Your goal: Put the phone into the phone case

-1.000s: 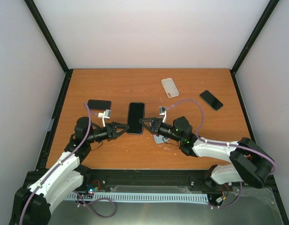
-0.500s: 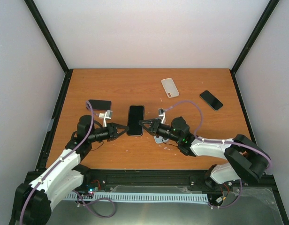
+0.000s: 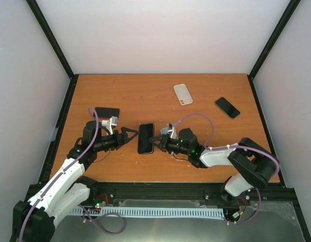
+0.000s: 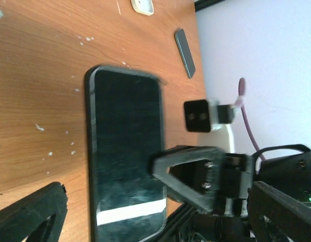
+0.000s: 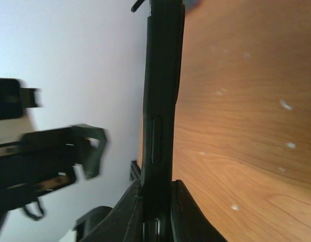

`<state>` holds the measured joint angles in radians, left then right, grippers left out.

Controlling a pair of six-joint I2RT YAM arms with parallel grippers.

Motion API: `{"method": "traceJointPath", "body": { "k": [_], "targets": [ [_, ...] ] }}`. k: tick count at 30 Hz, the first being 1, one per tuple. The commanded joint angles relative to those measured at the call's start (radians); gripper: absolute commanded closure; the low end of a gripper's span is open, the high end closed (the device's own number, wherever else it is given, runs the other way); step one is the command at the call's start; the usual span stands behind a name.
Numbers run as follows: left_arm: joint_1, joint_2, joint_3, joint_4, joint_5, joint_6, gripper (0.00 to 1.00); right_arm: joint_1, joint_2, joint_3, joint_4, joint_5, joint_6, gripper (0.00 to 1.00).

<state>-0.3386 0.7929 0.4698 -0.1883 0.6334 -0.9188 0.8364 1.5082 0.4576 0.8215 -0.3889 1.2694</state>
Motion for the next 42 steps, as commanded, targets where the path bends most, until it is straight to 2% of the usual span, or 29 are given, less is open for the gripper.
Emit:
{"method": "traceJointPath", "body": {
  "k": [1, 8, 16, 25, 32, 36, 42],
  "targets": [
    [0.001, -0.036, 0.081, -0.129, -0.121, 0.069, 0.01, 0.006, 0.090, -0.008, 0.042, -0.042, -0.022, 0.89],
    [0.001, -0.058, 0.118, -0.203, -0.223, 0.093, 0.01, 0.031, 0.237, 0.009, 0.097, -0.069, -0.024, 0.88],
    [0.001, -0.069, 0.101, -0.213, -0.257, 0.089, 0.01, 0.038, 0.265, 0.021, 0.004, -0.047, -0.056, 0.83],
    [0.002, -0.061, 0.079, -0.198, -0.272, 0.081, 0.01, 0.038, 0.167, 0.095, -0.366, 0.045, -0.166, 0.64],
    [0.001, -0.055, 0.054, -0.193, -0.277, 0.063, 0.01, 0.038, 0.144, 0.236, -0.739, 0.175, -0.332, 0.60],
    [0.001, -0.061, 0.045, -0.192, -0.295, 0.057, 0.01, 0.037, 0.154, 0.331, -0.848, 0.222, -0.412, 0.68],
    [0.002, -0.046, 0.038, -0.195, -0.304, 0.050, 0.00, 0.038, 0.180, 0.446, -0.896, 0.254, -0.478, 0.96]
  ]
}}
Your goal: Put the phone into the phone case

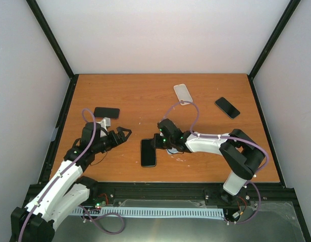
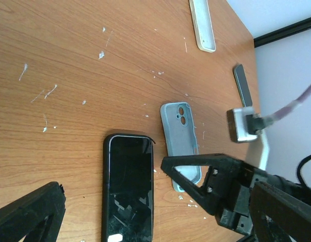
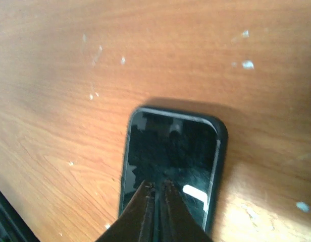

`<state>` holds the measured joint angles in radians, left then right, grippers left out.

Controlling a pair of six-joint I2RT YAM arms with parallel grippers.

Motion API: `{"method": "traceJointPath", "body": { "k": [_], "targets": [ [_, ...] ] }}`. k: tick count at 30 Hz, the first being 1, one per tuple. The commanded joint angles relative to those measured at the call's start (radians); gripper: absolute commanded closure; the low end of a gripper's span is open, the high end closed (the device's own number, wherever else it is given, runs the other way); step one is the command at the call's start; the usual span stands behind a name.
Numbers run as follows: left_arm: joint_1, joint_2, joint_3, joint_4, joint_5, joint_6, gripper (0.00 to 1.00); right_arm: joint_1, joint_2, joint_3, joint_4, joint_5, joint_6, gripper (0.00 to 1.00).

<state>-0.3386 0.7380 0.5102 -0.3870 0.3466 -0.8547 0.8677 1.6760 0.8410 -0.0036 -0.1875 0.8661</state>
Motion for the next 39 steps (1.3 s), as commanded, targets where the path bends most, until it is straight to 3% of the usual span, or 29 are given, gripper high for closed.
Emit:
{"method": "traceJointPath", "body": {
  "k": [1, 13, 22, 30, 39],
  "targets": [
    [0.003, 0.012, -0.002, 0.002, -0.017, -0.014, 0.00, 0.006, 0.027, 0.080, -0.080, 0.055, -0.077, 0.97],
    [0.006, 0.026, -0.001, 0.003, -0.021, -0.010, 0.01, 0.004, 0.173, 0.124, -0.149, 0.120, -0.071, 0.97],
    [0.007, 0.068, -0.001, 0.025, -0.005, -0.011, 0.00, 0.017, 0.018, 0.060, -0.146, 0.053, -0.102, 0.97],
    [0.007, 0.075, -0.009, 0.041, -0.002, -0.023, 0.00, 0.103, -0.102, -0.029, -0.165, -0.008, -0.090, 0.97],
    [0.009, 0.103, -0.010, 0.057, 0.014, -0.033, 0.00, 0.137, -0.036, -0.128, -0.061, -0.067, -0.029, 0.97]
  ]
}}
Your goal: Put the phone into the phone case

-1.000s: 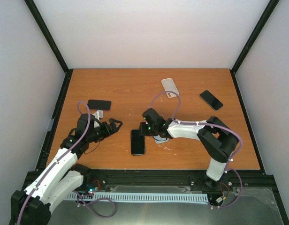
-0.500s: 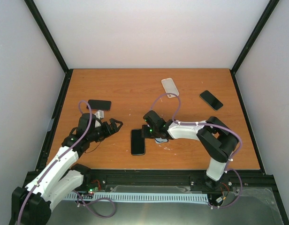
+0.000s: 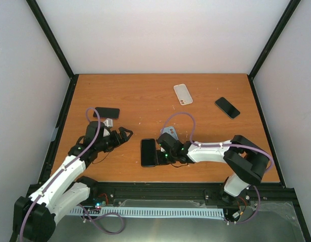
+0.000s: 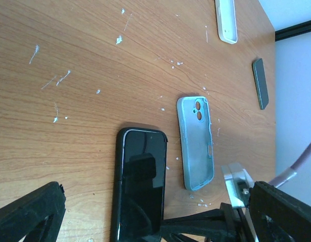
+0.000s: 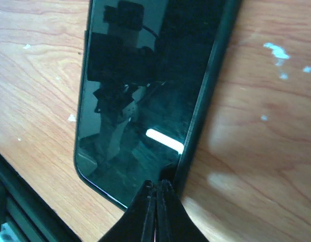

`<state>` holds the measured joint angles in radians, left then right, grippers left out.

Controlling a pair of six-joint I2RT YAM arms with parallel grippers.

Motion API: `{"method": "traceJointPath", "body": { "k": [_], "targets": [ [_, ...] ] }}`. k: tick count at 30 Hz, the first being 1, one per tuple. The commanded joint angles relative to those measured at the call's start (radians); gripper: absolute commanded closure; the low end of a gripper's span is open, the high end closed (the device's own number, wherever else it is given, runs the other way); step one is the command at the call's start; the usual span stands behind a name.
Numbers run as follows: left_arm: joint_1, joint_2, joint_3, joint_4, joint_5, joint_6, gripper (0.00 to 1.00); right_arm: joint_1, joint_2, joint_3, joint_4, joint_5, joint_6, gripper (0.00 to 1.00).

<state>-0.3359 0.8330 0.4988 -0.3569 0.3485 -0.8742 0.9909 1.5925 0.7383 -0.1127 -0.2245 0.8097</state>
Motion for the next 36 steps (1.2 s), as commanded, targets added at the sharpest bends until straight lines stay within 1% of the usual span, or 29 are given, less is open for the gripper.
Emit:
{"method": "traceJointPath", "body": {
  "k": [1, 4, 7, 11, 15, 19, 21, 23, 25, 29, 31, 33, 36],
  "targets": [
    [0.006, 0.010, 0.002, 0.028, 0.012, -0.013, 0.00, 0.014, 0.058, -0.029, 0.055, -0.035, 0.030, 0.97],
    [0.006, 0.016, 0.004, 0.028, 0.010, -0.011, 0.01, 0.014, 0.049, -0.034, 0.052, -0.016, 0.030, 0.97],
    [0.008, 0.022, 0.004, 0.027, 0.006, -0.009, 0.00, 0.014, 0.008, -0.025, 0.008, 0.022, 0.022, 0.97],
    [0.013, 0.032, 0.008, 0.029, -0.001, 0.007, 0.00, 0.006, -0.076, 0.027, -0.088, 0.122, -0.013, 0.96],
    [0.017, 0.048, 0.032, 0.013, -0.030, 0.033, 0.01, -0.055, -0.129, 0.100, -0.165, 0.199, -0.081, 0.85],
    [0.017, 0.048, 0.052, -0.004, -0.055, 0.051, 0.01, -0.139, -0.130, 0.192, -0.233, 0.286, -0.189, 0.74],
    [0.017, 0.043, 0.062, -0.015, -0.059, 0.062, 0.01, -0.194, -0.107, 0.240, -0.266, 0.333, -0.247, 0.69],
    [0.017, 0.041, 0.078, -0.028, -0.061, 0.076, 0.00, -0.246, -0.077, 0.290, -0.277, 0.404, -0.306, 0.67],
    [0.017, 0.038, 0.092, -0.043, -0.063, 0.089, 0.00, -0.316, -0.018, 0.348, -0.295, 0.455, -0.366, 0.67],
    [0.017, 0.036, 0.118, -0.069, -0.064, 0.119, 0.00, -0.411, 0.114, 0.465, -0.293, 0.530, -0.459, 0.66],
    [0.017, 0.032, 0.122, -0.061, -0.042, 0.143, 0.01, -0.461, 0.184, 0.531, -0.295, 0.517, -0.487, 0.66],
    [0.017, 0.031, 0.122, -0.055, -0.024, 0.153, 0.00, -0.507, 0.247, 0.595, -0.294, 0.468, -0.505, 0.66],
    [0.017, 0.032, 0.119, -0.059, -0.058, 0.135, 0.01, -0.536, 0.332, 0.690, -0.315, 0.445, -0.527, 0.65]
  ]
}}
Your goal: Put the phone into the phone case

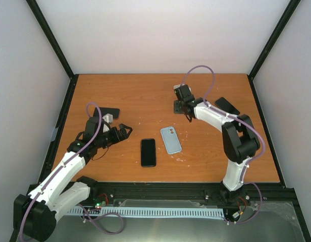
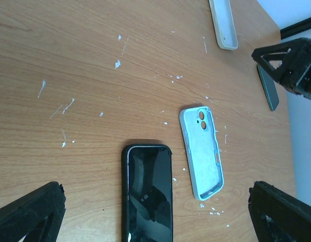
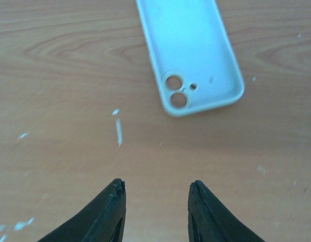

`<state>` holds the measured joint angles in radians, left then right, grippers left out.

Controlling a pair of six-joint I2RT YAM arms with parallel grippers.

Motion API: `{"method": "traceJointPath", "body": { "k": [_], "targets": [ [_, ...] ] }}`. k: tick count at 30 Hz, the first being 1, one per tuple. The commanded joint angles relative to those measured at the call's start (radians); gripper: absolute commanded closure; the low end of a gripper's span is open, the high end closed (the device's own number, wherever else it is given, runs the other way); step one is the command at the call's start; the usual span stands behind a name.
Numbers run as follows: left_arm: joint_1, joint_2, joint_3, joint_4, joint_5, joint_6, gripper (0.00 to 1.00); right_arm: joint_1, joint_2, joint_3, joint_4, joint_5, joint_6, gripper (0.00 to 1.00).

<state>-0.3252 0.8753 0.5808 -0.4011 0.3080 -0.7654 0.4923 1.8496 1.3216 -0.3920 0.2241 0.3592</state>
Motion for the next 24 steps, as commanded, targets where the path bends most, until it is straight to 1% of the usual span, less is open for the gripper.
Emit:
{"method": "traceJointPath", "body": {
  "k": [1, 4, 6, 9, 12, 16, 19, 21, 22, 24],
  "targets": [
    [0.006, -0.004, 0.039, -0.017, -0.063, 0.002, 0.00, -0.040, 0.101, 0.137, -0.050, -0.006, -0.085, 0.65],
    [0.007, 0.042, 0.078, -0.010, -0.183, -0.058, 0.01, -0.040, 0.141, 0.191, -0.089, -0.029, -0.082, 0.65],
    [0.011, 0.088, 0.121, -0.014, -0.282, -0.076, 0.01, -0.040, 0.136, 0.185, -0.102, -0.074, -0.064, 0.65],
    [0.035, 0.168, 0.206, -0.017, -0.372, -0.088, 0.01, -0.034, 0.101, 0.143, -0.116, -0.164, -0.027, 0.63],
    [0.098, 0.257, 0.261, -0.009, -0.377, -0.139, 0.00, -0.017, 0.024, 0.056, -0.091, -0.206, 0.004, 0.59],
    [0.224, 0.416, 0.322, 0.004, -0.265, -0.252, 0.01, -0.003, -0.061, -0.035, -0.064, -0.276, 0.038, 0.54],
    [0.265, 0.549, 0.397, -0.010, -0.249, -0.324, 0.01, 0.012, -0.122, -0.098, -0.042, -0.296, 0.048, 0.49],
    [0.272, 0.638, 0.470, -0.057, -0.298, -0.380, 0.00, 0.015, -0.156, -0.134, -0.028, -0.309, 0.053, 0.47],
    [0.282, 0.687, 0.509, -0.107, -0.313, -0.428, 0.00, 0.017, -0.170, -0.148, -0.022, -0.319, 0.055, 0.46],
    [0.305, 0.780, 0.594, -0.190, -0.306, -0.490, 0.00, 0.019, -0.200, -0.174, -0.012, -0.333, 0.054, 0.45]
  ]
}}
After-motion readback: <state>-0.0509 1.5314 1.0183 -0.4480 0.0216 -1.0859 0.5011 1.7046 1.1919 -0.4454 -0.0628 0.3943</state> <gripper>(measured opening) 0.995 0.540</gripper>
